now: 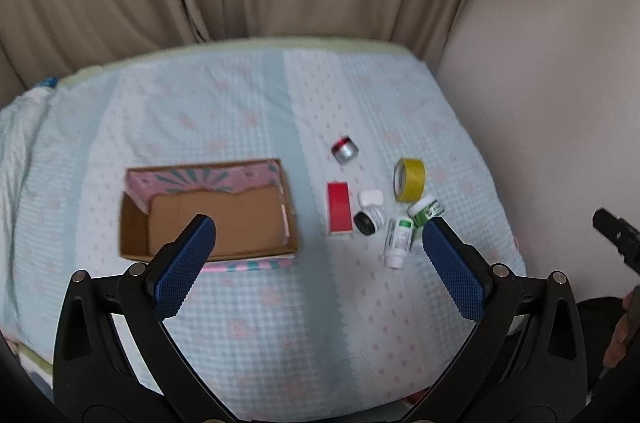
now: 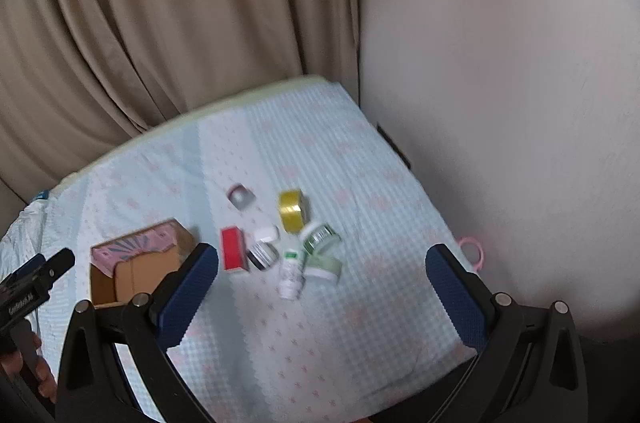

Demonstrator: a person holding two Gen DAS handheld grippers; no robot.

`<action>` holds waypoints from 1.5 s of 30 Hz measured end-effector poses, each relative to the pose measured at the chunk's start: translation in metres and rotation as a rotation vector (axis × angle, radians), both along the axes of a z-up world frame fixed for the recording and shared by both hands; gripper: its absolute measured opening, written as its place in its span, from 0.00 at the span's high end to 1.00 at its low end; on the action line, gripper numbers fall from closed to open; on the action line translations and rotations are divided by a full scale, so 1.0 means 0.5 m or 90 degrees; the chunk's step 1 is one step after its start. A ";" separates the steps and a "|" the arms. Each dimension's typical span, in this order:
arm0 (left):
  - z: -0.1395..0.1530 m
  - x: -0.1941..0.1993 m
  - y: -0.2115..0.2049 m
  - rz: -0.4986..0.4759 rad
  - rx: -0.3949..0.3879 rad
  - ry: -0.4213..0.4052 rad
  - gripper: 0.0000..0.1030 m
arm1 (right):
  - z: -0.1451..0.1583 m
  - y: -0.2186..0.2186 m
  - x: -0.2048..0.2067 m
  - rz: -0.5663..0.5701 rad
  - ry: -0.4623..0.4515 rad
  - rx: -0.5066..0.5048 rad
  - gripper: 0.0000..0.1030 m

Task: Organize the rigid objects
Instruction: 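Grasp the red box with the left tool while the right tool grasps the green-labelled jar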

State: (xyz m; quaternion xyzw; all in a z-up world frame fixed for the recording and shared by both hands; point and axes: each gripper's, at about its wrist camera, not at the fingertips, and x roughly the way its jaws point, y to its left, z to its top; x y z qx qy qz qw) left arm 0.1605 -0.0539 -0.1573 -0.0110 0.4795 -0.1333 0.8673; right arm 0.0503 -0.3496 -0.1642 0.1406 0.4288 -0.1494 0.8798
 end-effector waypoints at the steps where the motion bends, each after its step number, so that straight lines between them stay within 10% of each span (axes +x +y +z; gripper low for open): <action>1: -0.016 0.015 -0.016 -0.002 0.003 0.014 0.01 | -0.017 -0.011 0.012 -0.002 0.012 0.008 0.00; 25: -0.627 0.380 -0.248 -0.016 0.159 0.387 0.10 | -0.557 -0.072 0.452 0.273 0.330 0.024 0.00; 39: -0.733 0.403 -0.290 -0.054 0.196 0.437 0.31 | -0.676 -0.055 0.513 0.363 0.425 0.032 0.15; 45: -0.748 0.398 -0.285 -0.068 0.174 0.444 0.58 | -0.708 -0.056 0.525 0.341 0.427 0.109 0.33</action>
